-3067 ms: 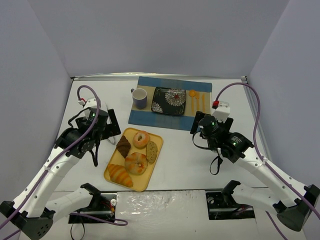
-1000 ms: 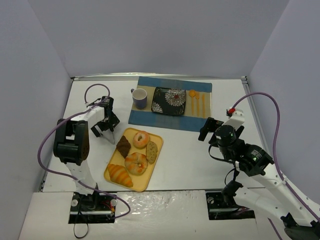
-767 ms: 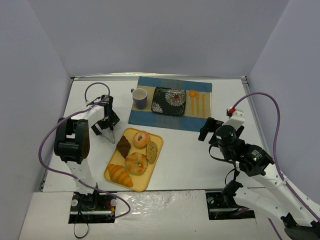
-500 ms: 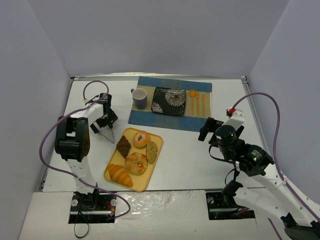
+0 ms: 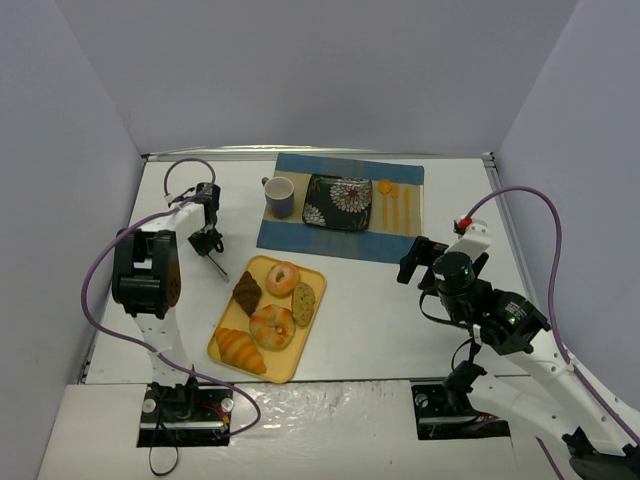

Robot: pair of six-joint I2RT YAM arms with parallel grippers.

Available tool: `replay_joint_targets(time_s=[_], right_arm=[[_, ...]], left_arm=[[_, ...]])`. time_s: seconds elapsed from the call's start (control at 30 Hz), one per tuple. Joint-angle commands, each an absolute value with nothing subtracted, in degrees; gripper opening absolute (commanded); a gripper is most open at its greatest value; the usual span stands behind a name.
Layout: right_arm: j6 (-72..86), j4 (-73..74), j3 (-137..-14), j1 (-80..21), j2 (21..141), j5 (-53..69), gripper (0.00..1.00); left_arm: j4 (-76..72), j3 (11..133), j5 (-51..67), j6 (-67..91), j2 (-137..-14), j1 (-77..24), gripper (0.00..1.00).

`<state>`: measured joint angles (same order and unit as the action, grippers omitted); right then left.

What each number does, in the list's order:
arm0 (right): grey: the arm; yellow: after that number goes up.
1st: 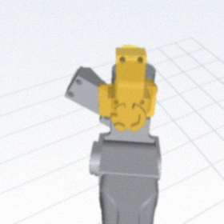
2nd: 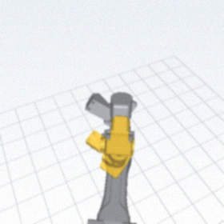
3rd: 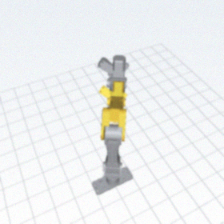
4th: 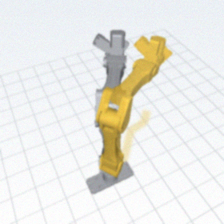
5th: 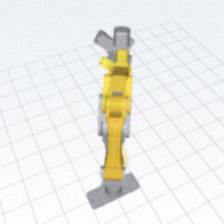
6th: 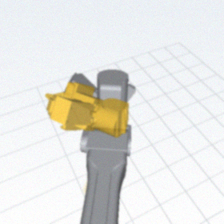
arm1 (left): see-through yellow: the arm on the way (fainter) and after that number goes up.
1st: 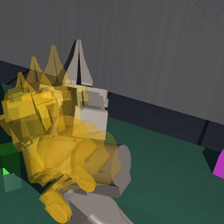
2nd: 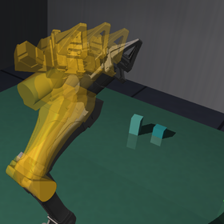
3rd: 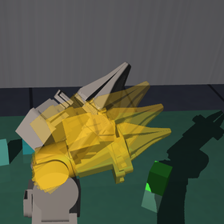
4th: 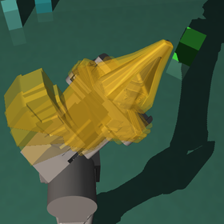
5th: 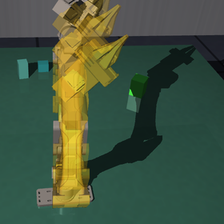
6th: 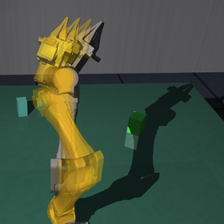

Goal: Place the bread

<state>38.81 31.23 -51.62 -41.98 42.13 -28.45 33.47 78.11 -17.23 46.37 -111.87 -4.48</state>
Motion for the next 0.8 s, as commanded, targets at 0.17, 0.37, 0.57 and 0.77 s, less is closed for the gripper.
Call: replay_joint_targets(time_s=[0.17,0.37,0.57,0.77], right_arm=[[38.5,30.2,-51.8,-41.8,42.7,-29.8,1.00],[37.5,29.6,-54.2,-41.8,44.8,-30.3,1.00],[36.7,28.3,-55.7,-41.8,46.2,-30.3,1.00],[36.7,27.2,-54.9,-41.9,46.7,-29.9,1.00]], left_arm=[[36.5,78.5,-13.9,44.4,-100.4,-5.8,0.00],[45.8,85.0,-11.0,41.3,-87.7,-10.1,0.00],[54.7,84.6,-8.2,40.8,-75.5,-14.6,0.00],[61.1,77.5,-9.6,43.1,-64.5,-20.1,0.01]])
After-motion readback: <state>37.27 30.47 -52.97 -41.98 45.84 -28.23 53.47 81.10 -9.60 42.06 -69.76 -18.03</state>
